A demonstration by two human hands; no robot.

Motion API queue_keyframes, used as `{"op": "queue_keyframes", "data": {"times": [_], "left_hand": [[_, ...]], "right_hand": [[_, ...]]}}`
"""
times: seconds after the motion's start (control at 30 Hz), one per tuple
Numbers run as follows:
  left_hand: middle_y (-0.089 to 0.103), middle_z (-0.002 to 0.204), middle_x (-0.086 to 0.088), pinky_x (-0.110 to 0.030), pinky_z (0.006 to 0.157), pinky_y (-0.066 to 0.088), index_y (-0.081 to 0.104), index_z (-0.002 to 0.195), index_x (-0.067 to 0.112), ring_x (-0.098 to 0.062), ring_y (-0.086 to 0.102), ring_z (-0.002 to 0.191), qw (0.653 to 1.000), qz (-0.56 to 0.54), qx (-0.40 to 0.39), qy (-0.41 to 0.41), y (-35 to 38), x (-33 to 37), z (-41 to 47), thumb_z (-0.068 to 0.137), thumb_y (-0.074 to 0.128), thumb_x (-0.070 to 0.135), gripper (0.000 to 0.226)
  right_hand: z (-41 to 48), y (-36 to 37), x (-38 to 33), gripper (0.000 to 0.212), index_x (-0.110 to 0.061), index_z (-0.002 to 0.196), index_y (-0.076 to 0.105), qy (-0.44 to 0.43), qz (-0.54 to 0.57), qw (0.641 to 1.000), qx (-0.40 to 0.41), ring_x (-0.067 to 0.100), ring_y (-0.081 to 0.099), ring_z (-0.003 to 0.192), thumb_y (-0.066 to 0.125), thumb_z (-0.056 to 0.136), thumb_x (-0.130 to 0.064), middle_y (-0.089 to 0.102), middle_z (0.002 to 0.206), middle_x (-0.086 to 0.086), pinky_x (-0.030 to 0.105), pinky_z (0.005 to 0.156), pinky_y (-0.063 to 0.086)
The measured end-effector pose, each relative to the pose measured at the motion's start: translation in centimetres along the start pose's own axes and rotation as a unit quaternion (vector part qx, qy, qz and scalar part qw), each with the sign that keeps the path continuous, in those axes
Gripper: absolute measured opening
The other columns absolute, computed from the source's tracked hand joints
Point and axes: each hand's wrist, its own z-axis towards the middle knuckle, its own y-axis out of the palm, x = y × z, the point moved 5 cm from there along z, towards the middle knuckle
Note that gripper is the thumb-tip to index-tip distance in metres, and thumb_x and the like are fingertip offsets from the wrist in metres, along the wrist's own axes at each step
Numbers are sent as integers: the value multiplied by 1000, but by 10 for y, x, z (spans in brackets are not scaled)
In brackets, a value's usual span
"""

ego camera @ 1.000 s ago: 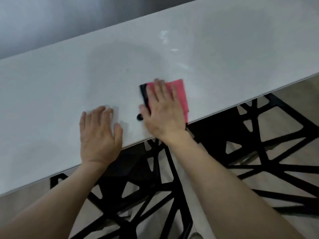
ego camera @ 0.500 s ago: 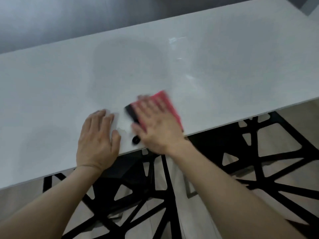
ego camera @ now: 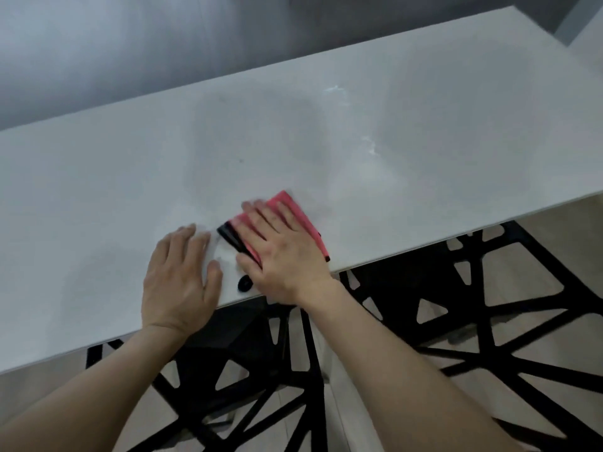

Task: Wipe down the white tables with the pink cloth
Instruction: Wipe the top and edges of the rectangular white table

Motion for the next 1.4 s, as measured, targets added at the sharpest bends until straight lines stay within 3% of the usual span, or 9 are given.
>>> {"op": "queue_keyframes", "data": {"times": [0.1,0.37,0.57,0.63,0.8,1.03,1.17,1.27,1.4], "left_hand": [[56,140,-14,-55,111,47,57,137,8,-38,49,128,999,24,-27,-36,-6,9,9,101,43,55,60],[47,143,-14,-58,118,38,52,148,15,-41,43,134,990,-20,7,-141,8,25,14,100,45,65,70],[50,149,-15,-59,123,35,53,150,11,-39,43,141,987,-46,25,-153,5,24,14,104,44,53,63],[50,150,-13,-59,123,34,54,148,11,-37,42,141,987,-49,27,-148,6,23,14,104,42,49,60],[50,151,-15,-59,123,33,56,148,9,-41,42,142,987,-43,16,-157,9,23,13,103,41,44,59],[52,149,-16,-59,121,35,56,148,9,-42,44,139,986,-48,20,-158,4,25,14,99,45,37,58],[52,150,-16,-59,123,34,55,150,7,-43,44,141,987,-56,19,-152,3,26,14,99,44,37,60],[52,149,-16,-58,124,33,56,149,6,-42,45,140,987,-54,23,-150,6,25,13,98,44,40,62],[54,147,-16,-59,125,33,57,148,6,-41,46,138,988,-57,33,-140,5,23,12,97,45,39,62]], "right_hand": [[-24,-13,55,68,-36,172,23,-55,-25,998,8,15,4,169,30,109,-61,13,181,-6,44,137,-2],[-37,-49,218,72,-15,173,17,453,-17,883,120,30,5,169,19,111,-51,9,182,13,54,135,3],[51,-11,23,64,-26,170,32,-140,-35,989,-14,19,15,168,36,112,-52,24,179,-1,44,137,1],[43,-27,94,62,-28,168,36,-106,-45,993,20,20,21,166,37,111,-51,29,177,-2,45,137,5],[14,-66,235,70,-16,174,18,401,-35,911,88,26,6,169,23,112,-49,10,182,8,52,136,1],[35,-9,32,68,-27,172,27,-165,-69,984,-18,20,11,169,40,110,-50,19,180,1,46,137,0],[37,-53,175,63,-23,169,37,110,-62,990,60,28,23,166,44,110,-46,29,178,6,52,136,8],[49,-63,195,68,-13,172,25,389,-44,914,109,28,11,168,31,113,-46,17,180,12,47,136,1],[101,-13,32,75,-14,172,27,26,-18,999,35,23,9,169,22,110,-55,16,181,10,41,136,-2]]}}
